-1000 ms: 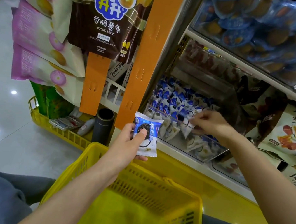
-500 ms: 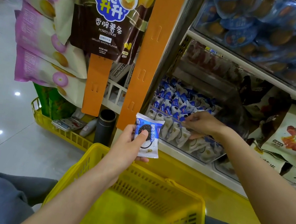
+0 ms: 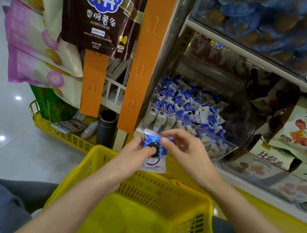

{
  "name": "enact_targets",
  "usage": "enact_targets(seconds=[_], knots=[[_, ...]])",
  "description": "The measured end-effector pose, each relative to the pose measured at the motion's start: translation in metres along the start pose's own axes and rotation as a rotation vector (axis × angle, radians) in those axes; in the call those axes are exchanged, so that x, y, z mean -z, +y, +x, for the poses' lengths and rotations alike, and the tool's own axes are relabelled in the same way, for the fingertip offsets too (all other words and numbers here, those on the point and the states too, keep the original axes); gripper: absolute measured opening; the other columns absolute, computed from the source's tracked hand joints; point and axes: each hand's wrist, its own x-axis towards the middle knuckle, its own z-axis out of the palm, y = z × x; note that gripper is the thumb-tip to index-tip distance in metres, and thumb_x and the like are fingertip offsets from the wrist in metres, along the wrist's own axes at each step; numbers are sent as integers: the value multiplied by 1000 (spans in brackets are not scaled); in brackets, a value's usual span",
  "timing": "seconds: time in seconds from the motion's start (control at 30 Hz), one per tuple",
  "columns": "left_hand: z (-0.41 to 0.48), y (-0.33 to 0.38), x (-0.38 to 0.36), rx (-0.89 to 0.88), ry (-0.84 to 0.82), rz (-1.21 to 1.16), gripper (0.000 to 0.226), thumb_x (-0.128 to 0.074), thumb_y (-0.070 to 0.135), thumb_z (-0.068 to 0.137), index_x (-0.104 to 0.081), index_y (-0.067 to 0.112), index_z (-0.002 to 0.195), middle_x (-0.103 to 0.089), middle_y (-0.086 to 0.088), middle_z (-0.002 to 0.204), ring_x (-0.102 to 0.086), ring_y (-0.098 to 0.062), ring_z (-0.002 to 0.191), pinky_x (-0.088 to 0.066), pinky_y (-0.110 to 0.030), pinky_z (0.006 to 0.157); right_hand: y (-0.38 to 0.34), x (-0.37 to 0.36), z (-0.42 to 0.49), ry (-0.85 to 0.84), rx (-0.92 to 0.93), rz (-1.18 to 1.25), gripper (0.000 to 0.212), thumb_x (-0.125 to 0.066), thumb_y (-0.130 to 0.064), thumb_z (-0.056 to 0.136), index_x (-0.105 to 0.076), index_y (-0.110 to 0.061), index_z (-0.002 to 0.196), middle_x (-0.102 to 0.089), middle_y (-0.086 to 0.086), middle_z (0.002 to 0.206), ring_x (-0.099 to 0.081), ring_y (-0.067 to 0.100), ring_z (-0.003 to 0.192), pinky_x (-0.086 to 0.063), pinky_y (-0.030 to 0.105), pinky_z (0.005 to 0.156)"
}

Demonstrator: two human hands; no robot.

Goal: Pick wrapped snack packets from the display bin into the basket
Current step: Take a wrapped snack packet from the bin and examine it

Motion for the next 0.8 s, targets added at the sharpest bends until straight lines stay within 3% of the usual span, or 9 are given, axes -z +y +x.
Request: enact_targets(seconds=[0.07, 0.13, 0.27, 0.37, 0.43, 0.5, 0.57, 0.67, 0.8], knots=[[-2, -3, -2, -10, -43, 44, 22, -49, 13, 94, -53, 23, 112, -64, 11, 94, -61, 12, 75, -44, -4, 60, 3, -4, -2, 3, -77, 135, 2, -63, -18, 86, -65, -19, 85, -64, 4, 76, -57, 9, 65, -49, 24, 64], [-2, -7, -2, -19, -59, 68, 18, -50, 10, 93, -54, 24, 104, -64, 9, 94, -60, 9, 76, -42, -2, 59, 8, -6, -3, -6, -171, 320, 8, -63, -10, 85, -64, -16, 79, -62, 2, 70, -55, 4, 58, -48, 15, 54], [0, -12, -1, -67, -28, 17, 12, -54, 15, 92, -58, 15, 103, -69, -1, 93, -66, -2, 77, -46, -9, 59, 18, -11, -9, -31, -260, 531, 8, -62, -6, 85, -64, -10, 78, -66, -8, 60, -60, 0, 54, -47, 13, 49], [3, -18, -1, -110, 11, 42, 10, -55, 21, 91, -61, 13, 89, -68, -3, 83, -66, -7, 75, -49, -14, 58, 23, -19, -14, -54, -274, 548, 10, -60, -9, 87, -64, -10, 79, -66, -3, 65, -60, 1, 54, -47, 14, 50], [6, -22, -1, -133, 57, 108, 14, -55, 21, 91, -59, 12, 82, -65, -8, 80, -63, -11, 74, -47, -14, 57, 26, -25, -17, -32, -248, 477, 10, -62, -14, 87, -65, -13, 77, -66, 2, 70, -60, 4, 58, -50, 18, 52], [8, -26, -2, -141, 102, 147, 19, -54, 19, 92, -55, 11, 75, -59, -9, 73, -58, -13, 69, -43, -13, 52, 29, -29, -19, 31, -133, 225, 8, -66, -21, 85, -68, -16, 79, -68, 0, 74, -59, 5, 65, -49, 19, 58], [9, -28, -3, -128, 109, 165, 22, -54, 19, 92, -52, 11, 72, -55, -4, 67, -55, -8, 63, -40, -12, 50, 30, -29, -22, 105, 28, -54, 10, -67, -28, 84, -69, -19, 81, -66, -8, 75, -57, 3, 70, -43, 15, 60], [10, -30, -4, -86, 85, 150, 22, -54, 19, 93, -52, 12, 72, -55, 1, 63, -54, 0, 55, -41, -12, 48, 31, -26, -26, 138, 243, -311, 12, -65, -28, 85, -68, -17, 85, -62, -5, 78, -58, 9, 73, -47, 25, 63], [8, -29, -4, -77, 54, 104, 17, -53, 21, 92, -57, 11, 79, -60, 1, 69, -58, 1, 61, -44, -12, 53, 32, -25, -27, 135, 251, -305, 9, -64, -27, 86, -67, -19, 85, -63, -8, 79, -56, 5, 72, -43, 17, 60]])
